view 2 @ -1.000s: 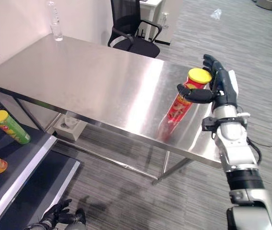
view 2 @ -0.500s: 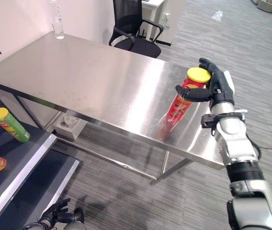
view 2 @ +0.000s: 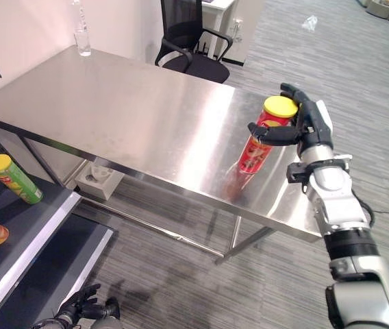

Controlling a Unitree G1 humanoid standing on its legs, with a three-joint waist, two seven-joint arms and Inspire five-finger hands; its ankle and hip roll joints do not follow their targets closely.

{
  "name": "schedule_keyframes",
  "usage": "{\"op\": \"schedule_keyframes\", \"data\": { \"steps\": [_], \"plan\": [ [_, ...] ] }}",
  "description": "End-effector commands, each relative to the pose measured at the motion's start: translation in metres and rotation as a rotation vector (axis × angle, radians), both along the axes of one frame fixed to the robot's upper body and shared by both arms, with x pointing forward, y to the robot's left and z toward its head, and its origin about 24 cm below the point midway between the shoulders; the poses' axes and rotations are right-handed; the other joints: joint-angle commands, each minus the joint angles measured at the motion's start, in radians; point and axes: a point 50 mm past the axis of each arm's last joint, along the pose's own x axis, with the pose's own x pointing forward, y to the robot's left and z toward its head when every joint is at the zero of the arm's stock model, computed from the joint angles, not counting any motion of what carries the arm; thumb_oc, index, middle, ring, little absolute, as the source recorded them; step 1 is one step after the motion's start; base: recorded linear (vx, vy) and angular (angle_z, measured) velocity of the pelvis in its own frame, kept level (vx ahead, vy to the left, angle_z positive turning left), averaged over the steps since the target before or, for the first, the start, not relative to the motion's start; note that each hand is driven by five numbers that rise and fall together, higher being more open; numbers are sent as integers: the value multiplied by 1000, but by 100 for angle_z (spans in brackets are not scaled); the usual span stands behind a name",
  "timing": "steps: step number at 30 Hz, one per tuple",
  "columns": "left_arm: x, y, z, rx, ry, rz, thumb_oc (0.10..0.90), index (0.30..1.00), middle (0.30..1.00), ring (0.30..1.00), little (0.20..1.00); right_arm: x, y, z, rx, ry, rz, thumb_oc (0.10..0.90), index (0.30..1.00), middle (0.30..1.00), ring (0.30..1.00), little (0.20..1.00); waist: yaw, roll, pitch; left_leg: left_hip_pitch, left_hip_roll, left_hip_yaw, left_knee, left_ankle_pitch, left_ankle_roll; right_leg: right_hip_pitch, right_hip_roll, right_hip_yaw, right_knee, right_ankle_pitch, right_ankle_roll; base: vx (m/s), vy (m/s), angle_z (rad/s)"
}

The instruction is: Put the goods on the table back onto the shelves and tidy them up.

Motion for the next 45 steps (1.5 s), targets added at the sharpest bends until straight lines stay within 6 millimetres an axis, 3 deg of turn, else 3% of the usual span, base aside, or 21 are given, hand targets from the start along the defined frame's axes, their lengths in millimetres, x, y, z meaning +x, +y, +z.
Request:
{"op": "schedule_keyframes", "data": {
  "steps": [1,36,39,42,43,45],
  "plan": [
    [12,7,7,43,-40,-60,800,900,900,900,900,-4,-7,77,-82,-231,-5,400,300,300,300,300,49,8,-53,66,69,22,65,-122,-45,-14,-44,-26,118,-106,24,0,0,0],
    [14,8,8,42,-44,-49,800,900,900,900,900,-6,-8,71,-48,-244,-16,400,300,300,300,300,50,7,-49,71,75,21,66,-123,-47,-13,-41,-29,125,-107,24,0,0,0],
    [13,8,7,40,-43,-41,800,900,900,900,900,-9,-3,75,-37,-281,5,400,300,300,300,300,49,8,-50,72,75,20,65,-123,-46,-12,-40,-28,124,-107,24,0,0,0],
    [15,10,9,46,-54,-22,800,900,900,900,900,-24,17,100,-38,-457,83,400,300,300,300,300,45,11,-53,73,73,17,66,-126,-45,-13,-42,-25,127,-109,25,0,0,0],
    [15,10,9,47,-54,-22,800,900,900,900,900,-25,17,99,-38,-458,82,400,300,300,300,300,46,10,-53,73,73,17,66,-126,-45,-12,-42,-26,127,-109,25,0,0,0],
    [17,13,10,58,-67,-10,800,900,900,900,900,-47,32,125,-86,-637,132,400,300,300,300,300,46,12,-57,70,70,12,69,-131,-43,-11,-46,-29,134,-111,27,0,0,0]
  ]
}}
